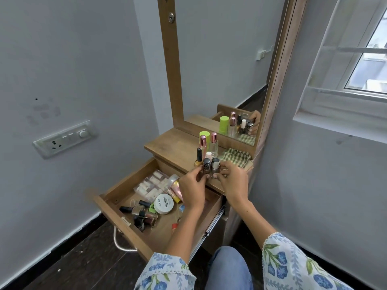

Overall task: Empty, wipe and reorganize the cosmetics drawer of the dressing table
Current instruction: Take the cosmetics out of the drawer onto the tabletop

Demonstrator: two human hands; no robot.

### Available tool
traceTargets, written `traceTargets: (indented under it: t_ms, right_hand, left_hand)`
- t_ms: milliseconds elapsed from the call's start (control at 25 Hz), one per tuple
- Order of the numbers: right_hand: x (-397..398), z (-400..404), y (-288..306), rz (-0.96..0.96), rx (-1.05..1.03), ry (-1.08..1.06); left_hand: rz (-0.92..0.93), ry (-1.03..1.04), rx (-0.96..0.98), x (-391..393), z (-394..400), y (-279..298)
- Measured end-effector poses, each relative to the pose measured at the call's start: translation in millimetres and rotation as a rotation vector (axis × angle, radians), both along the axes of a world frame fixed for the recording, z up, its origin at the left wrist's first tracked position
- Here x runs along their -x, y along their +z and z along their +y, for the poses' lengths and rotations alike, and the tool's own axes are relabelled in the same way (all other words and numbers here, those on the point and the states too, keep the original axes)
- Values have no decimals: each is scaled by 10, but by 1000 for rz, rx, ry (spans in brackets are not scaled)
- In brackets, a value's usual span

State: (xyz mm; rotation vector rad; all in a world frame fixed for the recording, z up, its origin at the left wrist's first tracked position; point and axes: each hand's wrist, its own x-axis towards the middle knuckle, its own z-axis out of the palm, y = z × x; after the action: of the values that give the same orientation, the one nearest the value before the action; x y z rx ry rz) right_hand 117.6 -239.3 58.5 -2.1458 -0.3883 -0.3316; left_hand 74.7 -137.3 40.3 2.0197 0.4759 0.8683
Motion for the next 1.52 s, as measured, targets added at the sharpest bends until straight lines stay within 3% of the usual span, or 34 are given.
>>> traceTargets:
  t_ms: [560, 680, 880, 1040, 1120, 1520]
  right_hand:
    - [208, -3, -19, -70, 53, -78]
    - [487, 53, -126, -157, 133, 137]
    - [617, 420, -221, 74, 640, 553]
    - [702, 793, -317, 61, 1079, 553]
    - [762, 928, -391, 49, 1162, 517]
    - [649, 838, -423, 248, 705, 405]
  left_hand:
    - [91, -93, -62, 480, 426, -8]
    - [183, -134, -58, 793, 778, -68]
    - [278, -190, 42, 1063, 987, -200]
    - [295, -141, 17, 1030, 1007, -279]
    - [344, -129, -41, 1034, 1018, -305]
    - [357, -143, -138, 1055, 970, -293]
